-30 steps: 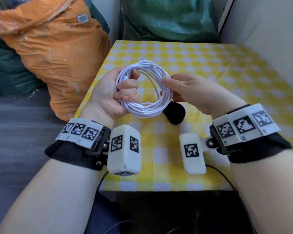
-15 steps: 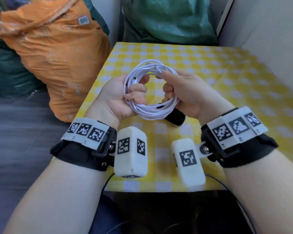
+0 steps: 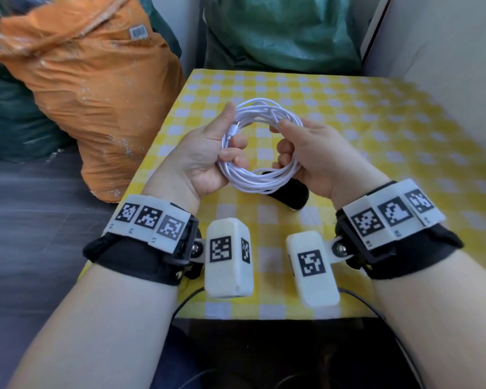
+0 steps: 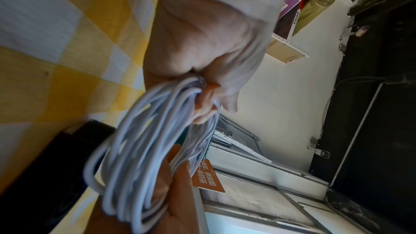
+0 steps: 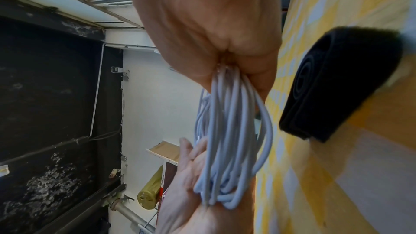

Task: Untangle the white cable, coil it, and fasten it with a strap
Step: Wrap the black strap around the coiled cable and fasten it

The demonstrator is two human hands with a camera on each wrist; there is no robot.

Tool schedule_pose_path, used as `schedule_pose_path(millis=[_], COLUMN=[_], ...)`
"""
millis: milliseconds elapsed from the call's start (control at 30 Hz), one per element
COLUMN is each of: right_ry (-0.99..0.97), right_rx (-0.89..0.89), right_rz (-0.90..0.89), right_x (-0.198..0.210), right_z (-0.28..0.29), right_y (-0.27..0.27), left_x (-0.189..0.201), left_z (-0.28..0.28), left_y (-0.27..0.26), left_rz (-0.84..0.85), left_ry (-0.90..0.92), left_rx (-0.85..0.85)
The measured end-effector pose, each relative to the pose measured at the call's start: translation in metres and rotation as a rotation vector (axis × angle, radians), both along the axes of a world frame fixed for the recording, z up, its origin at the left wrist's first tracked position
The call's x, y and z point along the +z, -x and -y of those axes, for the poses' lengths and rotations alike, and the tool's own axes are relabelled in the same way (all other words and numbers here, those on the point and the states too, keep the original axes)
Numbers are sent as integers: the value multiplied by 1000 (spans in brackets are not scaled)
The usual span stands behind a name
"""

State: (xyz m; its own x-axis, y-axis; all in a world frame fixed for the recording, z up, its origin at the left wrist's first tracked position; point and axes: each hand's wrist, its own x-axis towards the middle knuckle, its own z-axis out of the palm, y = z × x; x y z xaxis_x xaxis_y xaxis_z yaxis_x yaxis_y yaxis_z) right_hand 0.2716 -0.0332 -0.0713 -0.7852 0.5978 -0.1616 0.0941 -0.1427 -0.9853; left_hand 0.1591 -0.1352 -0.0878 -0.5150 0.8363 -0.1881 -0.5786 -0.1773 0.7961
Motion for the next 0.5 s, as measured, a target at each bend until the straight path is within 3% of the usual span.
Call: schedule_pose_path(millis=[100,300,500], right_ry=[-71,-581,-702], right_rx=[59,85,194], right_rz=[19,258,566], right_x=[-1,-4,1], right_z=[0,-9,-15], right_y=[-2,-5,-15], left_x=[0,-1,-5], left_z=[0,-2,1], left_y=[3,8,15], left_rz=[11,18,28], left_ry=[6,102,142], left_rx=[45,281,379])
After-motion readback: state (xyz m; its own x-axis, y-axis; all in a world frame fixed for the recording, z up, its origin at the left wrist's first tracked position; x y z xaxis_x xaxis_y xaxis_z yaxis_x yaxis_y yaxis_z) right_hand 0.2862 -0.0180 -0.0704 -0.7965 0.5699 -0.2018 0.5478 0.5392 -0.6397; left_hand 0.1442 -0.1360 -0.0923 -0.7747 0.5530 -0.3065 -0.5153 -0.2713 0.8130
